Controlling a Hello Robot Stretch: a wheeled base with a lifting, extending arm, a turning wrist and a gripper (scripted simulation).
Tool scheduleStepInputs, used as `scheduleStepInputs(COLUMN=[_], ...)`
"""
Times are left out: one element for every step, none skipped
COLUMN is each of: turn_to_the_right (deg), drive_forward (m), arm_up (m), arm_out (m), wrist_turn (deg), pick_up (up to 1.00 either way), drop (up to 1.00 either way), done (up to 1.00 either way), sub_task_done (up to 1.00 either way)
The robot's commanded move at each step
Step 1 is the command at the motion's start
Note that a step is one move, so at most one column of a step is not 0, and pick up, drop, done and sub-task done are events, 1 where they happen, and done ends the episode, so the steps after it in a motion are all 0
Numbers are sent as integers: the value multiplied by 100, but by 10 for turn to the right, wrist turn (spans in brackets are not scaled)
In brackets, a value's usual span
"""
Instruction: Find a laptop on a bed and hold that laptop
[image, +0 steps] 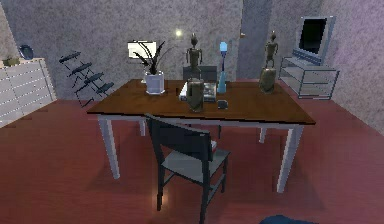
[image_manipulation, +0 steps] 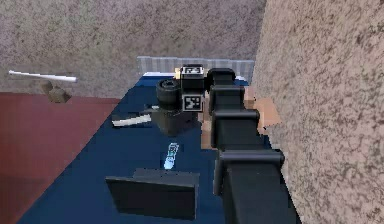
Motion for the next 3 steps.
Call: scheduleStepInputs(turn_to_the_right=[0,0,0], drive_forward=[0,0,0], arm_up=[0,0,-26], arm_out=[0,0,0], wrist_turn=[450,30,0], pick_up=[0,0,0], drop=[0,0,0], done=[0,0,0], sub_task_done=[0,0,0])
